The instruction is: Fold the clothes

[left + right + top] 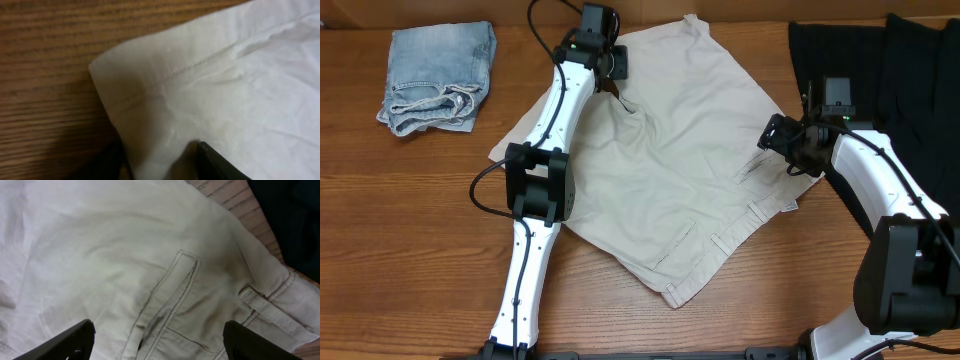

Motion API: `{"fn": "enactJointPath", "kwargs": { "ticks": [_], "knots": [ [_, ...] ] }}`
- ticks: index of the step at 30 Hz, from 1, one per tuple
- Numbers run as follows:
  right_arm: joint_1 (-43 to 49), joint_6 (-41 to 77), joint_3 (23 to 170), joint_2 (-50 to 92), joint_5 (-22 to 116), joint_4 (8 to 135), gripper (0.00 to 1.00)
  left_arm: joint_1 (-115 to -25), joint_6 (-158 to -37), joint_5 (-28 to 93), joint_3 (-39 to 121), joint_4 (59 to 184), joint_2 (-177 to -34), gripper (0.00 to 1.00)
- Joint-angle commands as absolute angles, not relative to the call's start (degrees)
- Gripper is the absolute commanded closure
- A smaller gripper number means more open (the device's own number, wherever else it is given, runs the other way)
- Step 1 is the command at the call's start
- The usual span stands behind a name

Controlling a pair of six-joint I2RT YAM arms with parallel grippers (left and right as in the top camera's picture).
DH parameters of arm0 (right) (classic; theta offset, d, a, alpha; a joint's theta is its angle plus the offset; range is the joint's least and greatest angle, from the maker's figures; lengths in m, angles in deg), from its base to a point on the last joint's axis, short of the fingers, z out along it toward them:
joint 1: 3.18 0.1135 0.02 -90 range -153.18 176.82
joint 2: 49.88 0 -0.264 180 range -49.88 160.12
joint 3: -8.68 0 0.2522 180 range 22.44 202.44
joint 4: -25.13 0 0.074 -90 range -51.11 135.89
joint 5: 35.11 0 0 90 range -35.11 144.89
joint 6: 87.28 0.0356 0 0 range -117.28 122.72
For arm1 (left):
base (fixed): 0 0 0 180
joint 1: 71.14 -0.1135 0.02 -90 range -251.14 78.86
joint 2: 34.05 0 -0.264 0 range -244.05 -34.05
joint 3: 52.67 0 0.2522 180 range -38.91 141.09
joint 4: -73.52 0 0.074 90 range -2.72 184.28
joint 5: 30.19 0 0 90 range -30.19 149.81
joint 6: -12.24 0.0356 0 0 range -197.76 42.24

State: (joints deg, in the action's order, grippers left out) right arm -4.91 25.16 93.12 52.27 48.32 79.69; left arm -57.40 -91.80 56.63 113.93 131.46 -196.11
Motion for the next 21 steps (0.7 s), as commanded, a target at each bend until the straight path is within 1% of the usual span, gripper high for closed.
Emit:
{"fn": "enactJointPath", "kwargs": {
  "ticks": [1,2,3,4,8,11,15,21],
  "knots": [
    [-4.74,24.9,92.9,51.37,48.83,79.56,0.14,-57.6,-92.57,56.41,114.17,131.53,-197.84,0.57],
    [-4.74,24.9,92.9,51.37,48.83,79.56,0.14,-57.6,-92.57,56.43,114.17,131.44,-197.84,0.65],
    [-4.74,24.9,92.9,51.37,48.83,79.56,0.14,-57.62,-92.57,56.52,114.17,131.5,-197.84,0.87],
    [-4.74,24.9,92.9,51.37,48.83,79.56,0.14,-57.68,-92.59,56.89,114.17,131.64,-197.84,0.96],
    [-4.74,24.9,92.9,51.39,48.83,79.86,0.14,-58.12,-92.55,61.74,114.21,133.58,-197.79,0.96],
    [-4.74,24.9,92.9,51.39,48.83,80.17,0.15,-59.35,-92.07,65.76,114.28,137.95,-197.64,0.96],
    [-4.63,25.29,92.9,52.18,48.78,79.73,0.18,-62.19,-91.74,69.06,114.23,149.51,-197.66,0.96],
    [-3.1,25.38,92.9,53.95,48.76,79.43,0.19,-68.11,-93.03,71.97,114.12,164.33,-197.73,0.96]
  ]
}}
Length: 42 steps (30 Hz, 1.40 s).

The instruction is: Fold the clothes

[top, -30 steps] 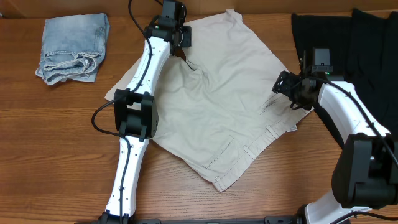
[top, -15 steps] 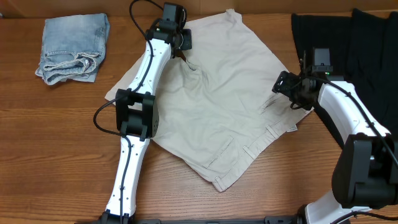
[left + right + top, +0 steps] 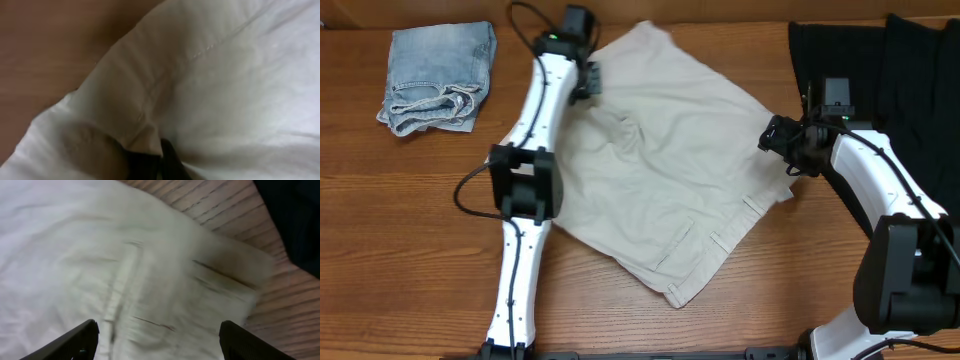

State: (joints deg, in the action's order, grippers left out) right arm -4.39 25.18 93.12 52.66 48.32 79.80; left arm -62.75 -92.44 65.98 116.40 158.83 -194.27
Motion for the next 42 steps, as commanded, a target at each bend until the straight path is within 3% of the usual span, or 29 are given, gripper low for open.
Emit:
{"fn": "enactJointPath", "kwargs": {
  "ticks": [1,10,16,17,18,19,22,23,27,37,42],
  "knots": [
    [-2.73,25.51,92.9,54.08,48.74,79.4,0.19,-69.01,-93.36,71.95,114.12,166.17,-197.73,0.96],
    [2.74,26.82,92.9,55.79,48.59,73.57,0.2,-76.72,-94.51,69.48,114.08,183.09,-197.79,0.96],
    [4.27,26.34,92.9,59.13,48.61,66.92,0.2,-76.59,-93.14,64.65,113.82,184.14,-197.79,0.96],
    [4.27,26.3,92.9,59.98,48.56,65.53,0.2,-76.33,-93.01,63.82,113.82,184.11,-197.79,0.92],
    [4.27,24.74,92.9,61.14,48.3,63.51,0.2,-75.93,-92.9,63.97,113.82,183.87,-197.79,0.56],
    [4.27,23.28,92.9,61.75,48.15,62.44,0.2,-75.74,-92.53,64.63,113.82,183.44,-197.79,0.4],
    [4.27,20.07,92.9,62.32,48.11,60.72,0.19,-75.56,-92.57,68.32,113.84,180.55,-197.79,0.1],
    [4.27,19.0,92.9,62.32,47.84,60.13,0.19,-75.58,-92.59,69.08,113.99,179.87,-197.75,0.06],
    [4.27,12.26,92.92,62.43,44.3,55.47,0.19,-75.96,-92.57,68.54,118.63,179.39,-197.07,0.02],
    [4.27,9.97,92.92,68.03,44.32,52.0,0.23,-74.84,-89.9,59.9,141.4,176.94,-196.48,0.01],
    [4.27,10.16,92.92,69.62,44.35,51.73,0.25,-73.75,-89.92,59.31,141.14,173.43,-192.18,0.01]
  ]
}}
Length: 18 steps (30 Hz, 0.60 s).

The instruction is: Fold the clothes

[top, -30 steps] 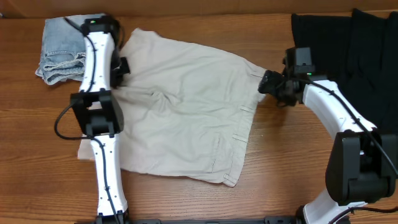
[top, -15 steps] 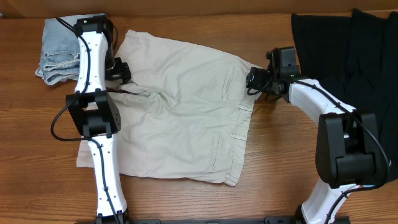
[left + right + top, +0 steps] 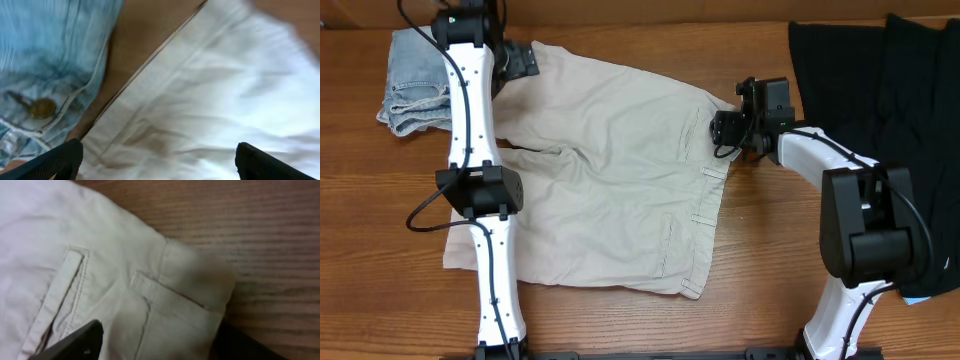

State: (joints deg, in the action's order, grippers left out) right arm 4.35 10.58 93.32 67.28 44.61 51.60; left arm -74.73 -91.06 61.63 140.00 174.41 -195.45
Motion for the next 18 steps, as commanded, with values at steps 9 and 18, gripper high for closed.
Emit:
{"fn": "enactJointPath", "kwargs": {
  "ticks": [9,18],
  "knots": [
    [3.92,10.19,93.03,69.62,46.86,47.38,0.71,-71.91,-89.27,59.31,141.14,172.44,-184.46,0.02],
    [-2.07,10.19,95.06,69.62,48.78,40.17,0.96,-70.65,-88.42,59.84,141.14,173.16,-179.11,0.04]
  ]
}}
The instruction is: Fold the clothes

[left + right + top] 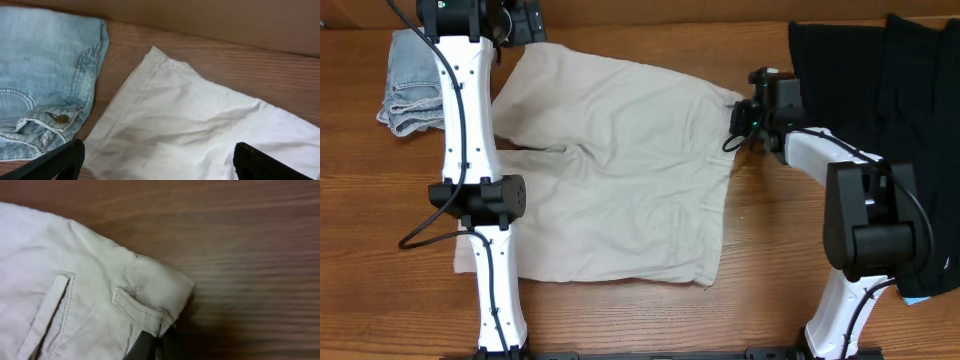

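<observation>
Beige shorts (610, 170) lie spread flat across the middle of the table, waistband to the right, legs to the left. My left gripper (525, 22) hovers open above the far leg's hem corner (160, 57), with both fingers (55, 162) wide apart and nothing between them. My right gripper (738, 118) is shut on the far corner of the waistband (150, 287), beside a belt loop (137, 307). Its closed fingertips (150, 347) pinch the fabric edge low in the right wrist view.
Folded blue jeans (430, 75) lie at the far left, right beside the shorts' hem (40, 75). Black garments (880, 80) cover the far right of the table. The left arm (465, 150) stretches over the shorts' left side.
My right gripper, open over the waistband corner before, is now shut on it, and that corner sits slightly further right. My left gripper stays open and now sits higher and further back from the hem.
The shorts first lay skewed diagonally, with my left gripper on a hem corner and my right open over the back pocket. The left then held the hem further left. Later the shorts lay straight and the left was open by the jeans. Now the right grips the waistband corner.
</observation>
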Motion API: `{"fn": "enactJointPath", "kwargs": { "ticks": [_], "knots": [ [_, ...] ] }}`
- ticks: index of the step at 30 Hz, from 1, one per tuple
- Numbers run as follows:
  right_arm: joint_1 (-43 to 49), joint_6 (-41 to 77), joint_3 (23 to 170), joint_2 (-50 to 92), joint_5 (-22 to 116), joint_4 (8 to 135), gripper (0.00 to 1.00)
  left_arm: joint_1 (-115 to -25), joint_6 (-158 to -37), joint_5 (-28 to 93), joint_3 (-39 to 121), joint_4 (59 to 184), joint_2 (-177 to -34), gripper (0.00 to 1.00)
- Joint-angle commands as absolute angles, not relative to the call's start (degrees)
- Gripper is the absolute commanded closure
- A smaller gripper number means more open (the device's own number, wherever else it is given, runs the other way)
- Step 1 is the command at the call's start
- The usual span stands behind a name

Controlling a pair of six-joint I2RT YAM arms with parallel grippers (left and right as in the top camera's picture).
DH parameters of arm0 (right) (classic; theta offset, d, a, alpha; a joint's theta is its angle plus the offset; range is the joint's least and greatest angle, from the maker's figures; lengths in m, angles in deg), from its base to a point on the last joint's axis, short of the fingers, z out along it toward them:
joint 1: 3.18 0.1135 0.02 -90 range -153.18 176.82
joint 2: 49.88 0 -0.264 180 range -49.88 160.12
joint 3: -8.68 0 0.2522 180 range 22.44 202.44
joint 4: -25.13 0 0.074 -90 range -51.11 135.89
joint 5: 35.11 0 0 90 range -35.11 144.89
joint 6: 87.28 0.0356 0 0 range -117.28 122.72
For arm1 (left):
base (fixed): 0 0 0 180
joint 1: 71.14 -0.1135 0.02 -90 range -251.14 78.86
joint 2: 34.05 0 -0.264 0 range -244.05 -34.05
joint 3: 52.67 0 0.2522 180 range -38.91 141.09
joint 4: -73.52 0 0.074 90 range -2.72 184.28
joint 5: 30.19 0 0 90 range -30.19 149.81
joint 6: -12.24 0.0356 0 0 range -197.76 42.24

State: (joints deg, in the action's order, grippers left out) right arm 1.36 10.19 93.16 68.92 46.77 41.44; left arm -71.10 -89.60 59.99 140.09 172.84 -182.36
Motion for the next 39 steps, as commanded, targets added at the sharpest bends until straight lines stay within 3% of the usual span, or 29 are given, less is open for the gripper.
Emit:
{"fn": "enactJointPath", "kwargs": {
  "ticks": [1,6,9,11,15,21,30,34,39],
  "knots": [
    [-2.68,10.19,95.5,69.62,48.74,40.17,0.96,-70.65,-88.42,59.84,141.14,173.34,-178.56,0.04],
    [-6.03,10.14,99.17,69.6,45.66,40.91,0.96,-70.67,-88.0,60.43,141.14,174.23,-175.19,0.03],
    [-6.51,10.14,102.63,69.32,43.43,44.96,0.69,-70.73,-87.78,60.58,141.14,174.28,-173.31,0.03],
    [-6.53,10.14,106.06,68.4,43.01,50.2,0.59,-70.73,-87.1,61.13,141.14,174.26,-171.78,0.03],
    [-6.53,10.14,113.42,64.59,42.55,62.73,0.24,-70.73,-86.93,62.29,141.14,174.76,-168.22,0.02],
    [-6.25,10.14,122.87,52.81,36.76,83.08,0.01,-70.78,-86.95,63.18,141.14,178.15,-161.47,0.0],
    [-6.03,8.0,124.94,29.58,28.41,99.78,0.0,-70.73,-86.95,59.49,140.83,184.07,-152.33,0.0],
    [-6.03,16.9,124.94,20.27,35.25,107.97,0.0,-70.73,-86.95,56.39,139.35,184.09,-147.94,0.0],
    [-6.03,22.3,124.9,13.32,40.76,119.23,0.0,-70.73,-86.73,55.73,125.16,184.07,-138.19,0.0]
  ]
}}
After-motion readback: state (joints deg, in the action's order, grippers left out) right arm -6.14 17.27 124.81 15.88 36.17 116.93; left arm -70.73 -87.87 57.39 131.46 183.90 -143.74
